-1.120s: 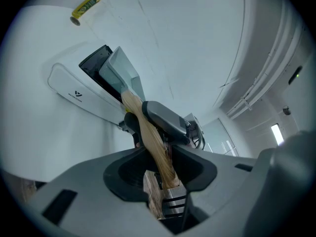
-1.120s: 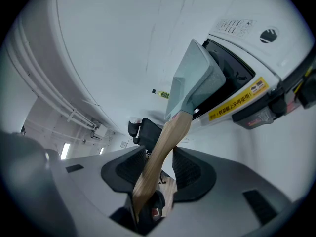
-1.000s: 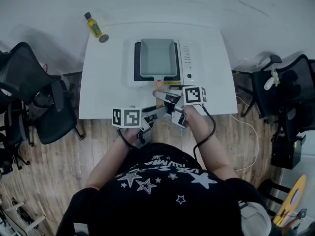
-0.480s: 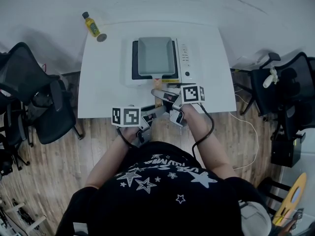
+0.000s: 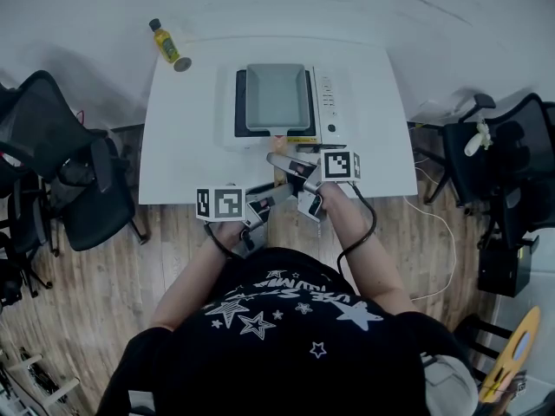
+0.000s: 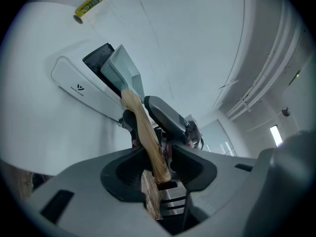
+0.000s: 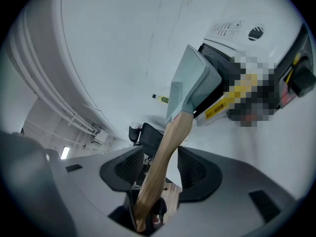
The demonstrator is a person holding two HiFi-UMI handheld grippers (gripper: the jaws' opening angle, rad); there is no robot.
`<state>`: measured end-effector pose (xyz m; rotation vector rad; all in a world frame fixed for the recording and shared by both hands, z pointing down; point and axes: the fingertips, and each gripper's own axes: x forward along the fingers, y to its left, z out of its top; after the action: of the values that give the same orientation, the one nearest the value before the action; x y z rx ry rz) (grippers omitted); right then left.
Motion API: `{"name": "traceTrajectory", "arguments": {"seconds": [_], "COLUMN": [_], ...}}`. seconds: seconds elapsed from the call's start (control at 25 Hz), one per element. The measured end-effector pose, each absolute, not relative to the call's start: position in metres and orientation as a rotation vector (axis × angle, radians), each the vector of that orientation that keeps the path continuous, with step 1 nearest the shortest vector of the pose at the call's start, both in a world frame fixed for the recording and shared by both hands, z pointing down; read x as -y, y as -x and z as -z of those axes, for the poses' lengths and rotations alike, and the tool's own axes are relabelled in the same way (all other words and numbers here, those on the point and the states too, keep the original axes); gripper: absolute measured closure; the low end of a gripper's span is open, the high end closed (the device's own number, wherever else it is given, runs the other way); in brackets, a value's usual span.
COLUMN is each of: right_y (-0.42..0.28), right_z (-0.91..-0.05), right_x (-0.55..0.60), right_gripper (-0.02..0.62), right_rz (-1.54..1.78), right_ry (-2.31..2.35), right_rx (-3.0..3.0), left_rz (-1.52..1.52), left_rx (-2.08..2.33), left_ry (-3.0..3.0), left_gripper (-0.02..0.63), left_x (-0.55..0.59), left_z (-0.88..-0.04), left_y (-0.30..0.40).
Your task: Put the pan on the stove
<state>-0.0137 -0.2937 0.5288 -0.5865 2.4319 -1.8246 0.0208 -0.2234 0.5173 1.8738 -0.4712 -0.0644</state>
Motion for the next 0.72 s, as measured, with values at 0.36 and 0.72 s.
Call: {"name": "traceTrajectory", "arguments": {"seconds": [0.36, 0.72], "right_y": [0.010, -0.002], "right_z": [-0.528, -0.522], "right_x": [0.290, 0.281], "right_gripper": [0.357, 0.350], "right_rz": [1.806, 1.775], "right_ry": [0.633, 0.653], "right_rx": [-2.467, -2.469], "left_rz": [0.101, 0.107], "left_rx": [0.443, 0.487], "left_ry": [-1.878, -1.892], "left_gripper": [0.388, 0.330], "left_x": [0.222, 0.216], "left_z": [-0.510, -0.505], "left_y": [-0.021, -0.020]}}
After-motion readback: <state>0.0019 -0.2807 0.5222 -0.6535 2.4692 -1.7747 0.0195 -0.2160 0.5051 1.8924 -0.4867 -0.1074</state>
